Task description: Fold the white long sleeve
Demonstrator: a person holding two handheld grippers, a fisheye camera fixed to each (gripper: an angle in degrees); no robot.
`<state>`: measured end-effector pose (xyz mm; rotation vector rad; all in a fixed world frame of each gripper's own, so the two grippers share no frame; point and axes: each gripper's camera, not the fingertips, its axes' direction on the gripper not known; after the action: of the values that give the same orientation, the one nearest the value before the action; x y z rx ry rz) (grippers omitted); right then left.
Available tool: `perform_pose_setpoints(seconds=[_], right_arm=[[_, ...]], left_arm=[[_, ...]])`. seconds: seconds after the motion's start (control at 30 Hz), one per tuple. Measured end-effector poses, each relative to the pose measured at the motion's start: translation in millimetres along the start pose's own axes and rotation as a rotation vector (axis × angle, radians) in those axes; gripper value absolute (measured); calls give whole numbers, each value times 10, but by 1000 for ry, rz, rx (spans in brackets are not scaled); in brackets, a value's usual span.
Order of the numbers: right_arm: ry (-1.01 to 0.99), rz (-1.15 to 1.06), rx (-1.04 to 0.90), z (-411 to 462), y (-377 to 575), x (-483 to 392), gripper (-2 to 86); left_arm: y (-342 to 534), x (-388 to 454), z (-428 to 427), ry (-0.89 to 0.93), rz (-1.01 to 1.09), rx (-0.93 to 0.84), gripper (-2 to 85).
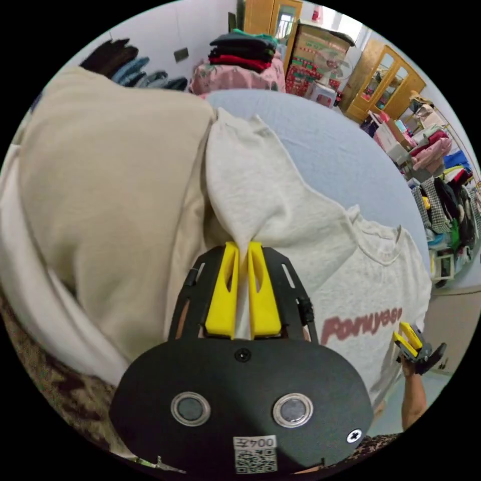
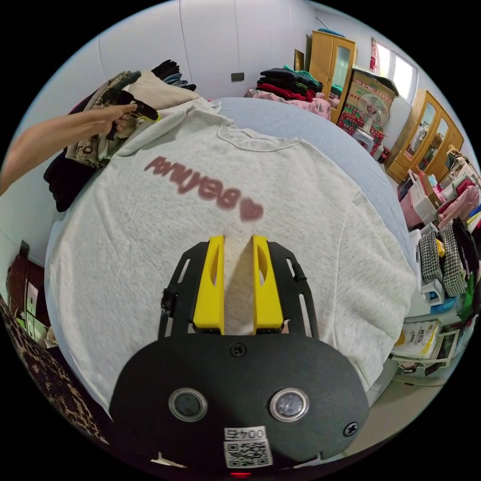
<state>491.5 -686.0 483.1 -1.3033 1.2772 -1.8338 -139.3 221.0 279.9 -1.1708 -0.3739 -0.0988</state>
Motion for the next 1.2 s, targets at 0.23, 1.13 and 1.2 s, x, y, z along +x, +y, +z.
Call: perform_pose_setpoints(seconds=[0.23,1.13,1.2], right_arm=[[7,-3,0,-3,29,35,87],[32,-23,0,6,21,192,88],[17,-17,0,2,16,237,88]], left_arm=[[1125,309,-1016,-343,-81,428,30],[1157,1170,-2524,-499,404,-28,71],[1098,1168,-2845,-412,402,-17,75]])
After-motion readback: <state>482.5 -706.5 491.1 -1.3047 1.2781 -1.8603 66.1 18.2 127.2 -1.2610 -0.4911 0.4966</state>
